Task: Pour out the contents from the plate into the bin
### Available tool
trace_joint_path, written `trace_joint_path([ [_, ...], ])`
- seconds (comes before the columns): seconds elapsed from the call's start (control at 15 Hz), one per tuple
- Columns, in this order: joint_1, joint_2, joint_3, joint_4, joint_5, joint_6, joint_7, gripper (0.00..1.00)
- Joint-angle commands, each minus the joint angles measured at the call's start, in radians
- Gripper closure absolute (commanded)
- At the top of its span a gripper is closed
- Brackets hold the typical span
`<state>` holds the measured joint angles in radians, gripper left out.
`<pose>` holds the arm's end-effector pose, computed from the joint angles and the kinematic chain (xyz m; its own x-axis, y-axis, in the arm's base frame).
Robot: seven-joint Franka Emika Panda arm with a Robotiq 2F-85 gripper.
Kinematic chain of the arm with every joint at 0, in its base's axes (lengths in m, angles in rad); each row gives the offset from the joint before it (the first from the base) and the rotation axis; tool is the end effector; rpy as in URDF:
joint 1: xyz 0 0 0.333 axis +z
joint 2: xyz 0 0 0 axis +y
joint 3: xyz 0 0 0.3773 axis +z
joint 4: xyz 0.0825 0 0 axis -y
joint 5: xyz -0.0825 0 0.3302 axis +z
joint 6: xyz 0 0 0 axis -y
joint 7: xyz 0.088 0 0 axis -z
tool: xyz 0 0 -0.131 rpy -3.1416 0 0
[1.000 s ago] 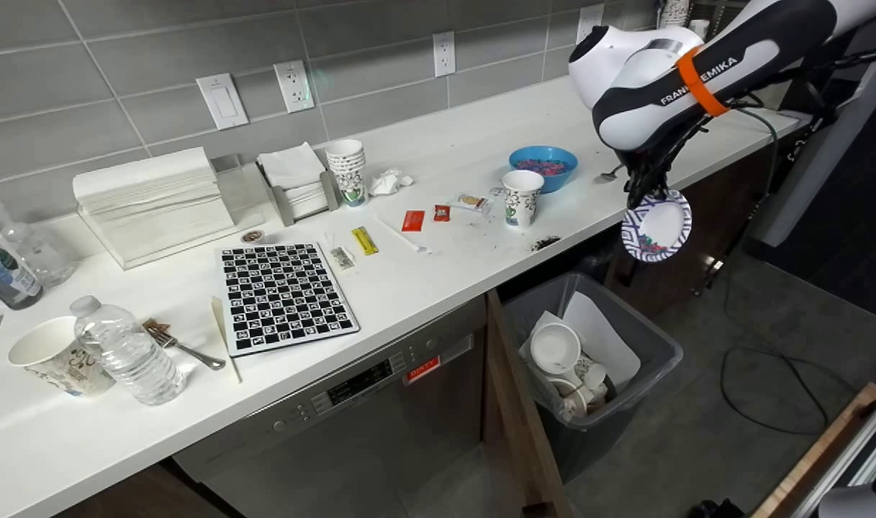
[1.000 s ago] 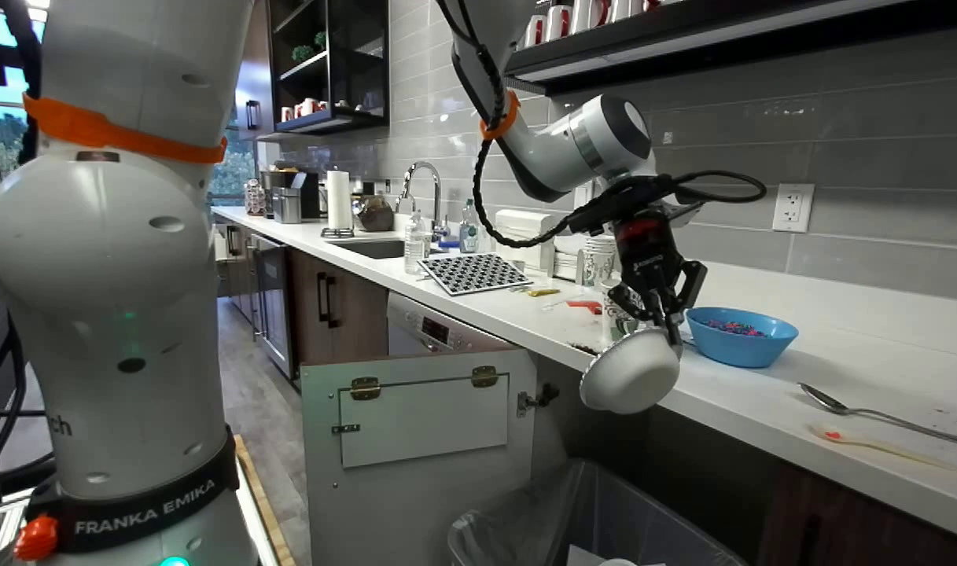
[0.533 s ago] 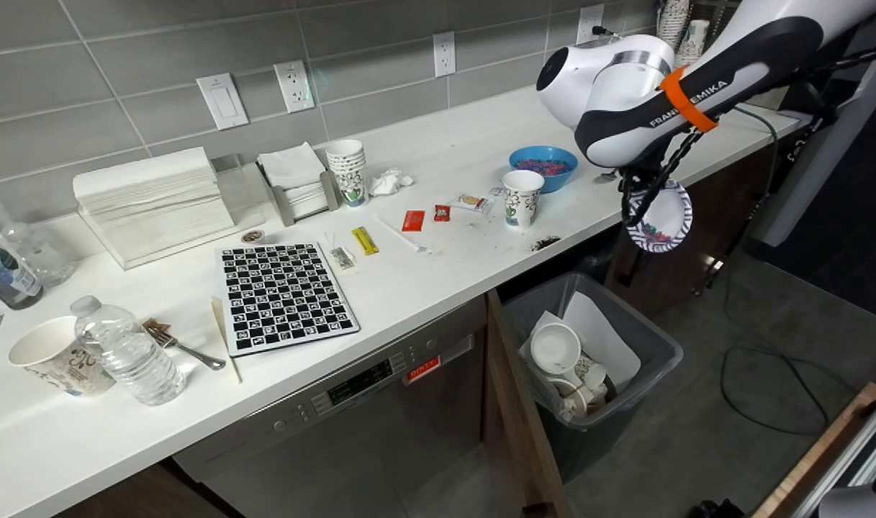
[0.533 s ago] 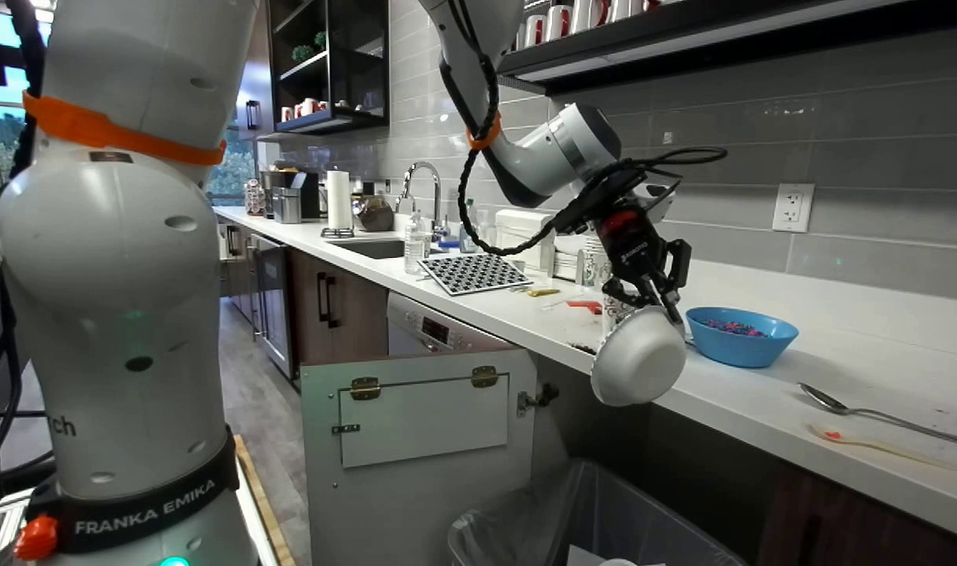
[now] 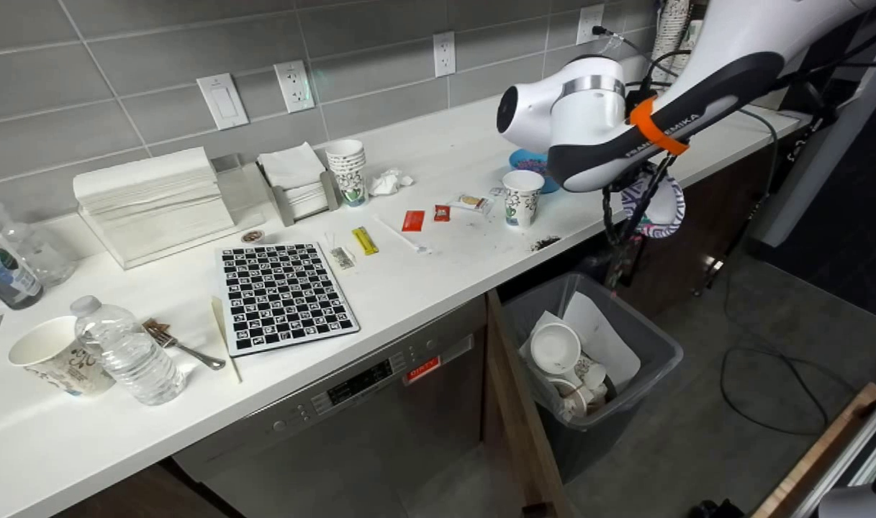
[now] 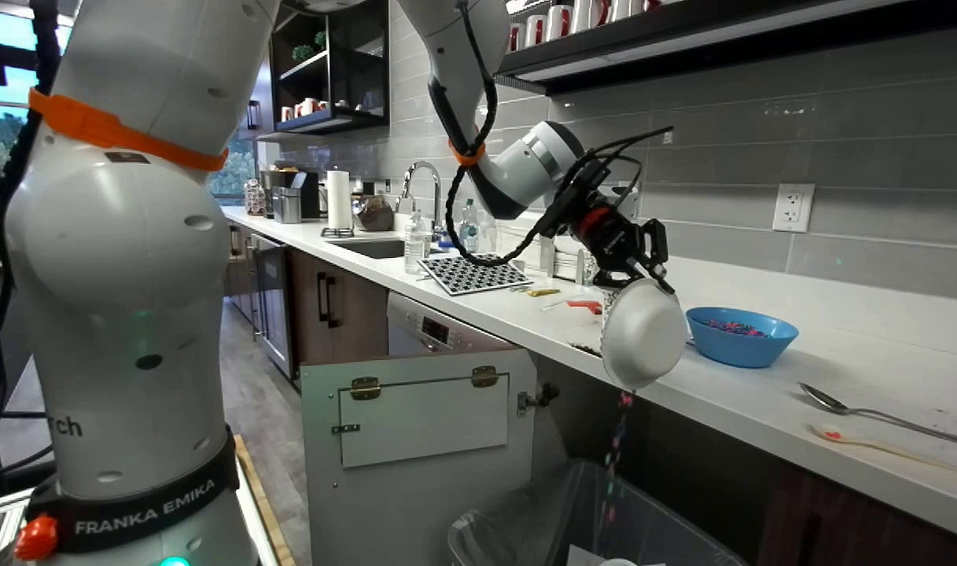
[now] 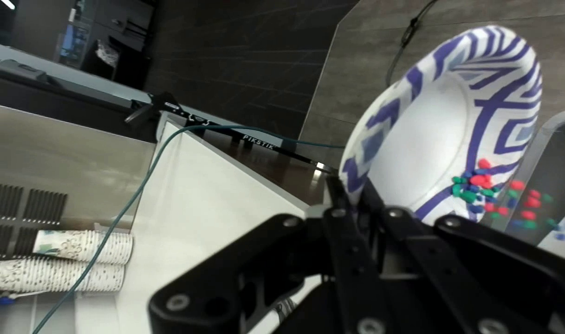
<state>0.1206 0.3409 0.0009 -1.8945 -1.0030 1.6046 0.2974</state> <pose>0.5540 -0.0411 0.4111 0.9243 -0.0184 -0.3812 0.3247 -0.4870 0.8108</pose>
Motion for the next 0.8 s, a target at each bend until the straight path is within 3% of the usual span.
trace_joint_path([
  [0.0,0.045,0.091,0.027,0.094,-0.074,-0.110,0.038,0.98],
  [0.47,0.093,0.213,0.049,0.220,-0.166,-0.243,0.049,0.98],
  [0.73,0.077,0.241,0.059,0.287,-0.113,-0.254,0.025,0.98],
])
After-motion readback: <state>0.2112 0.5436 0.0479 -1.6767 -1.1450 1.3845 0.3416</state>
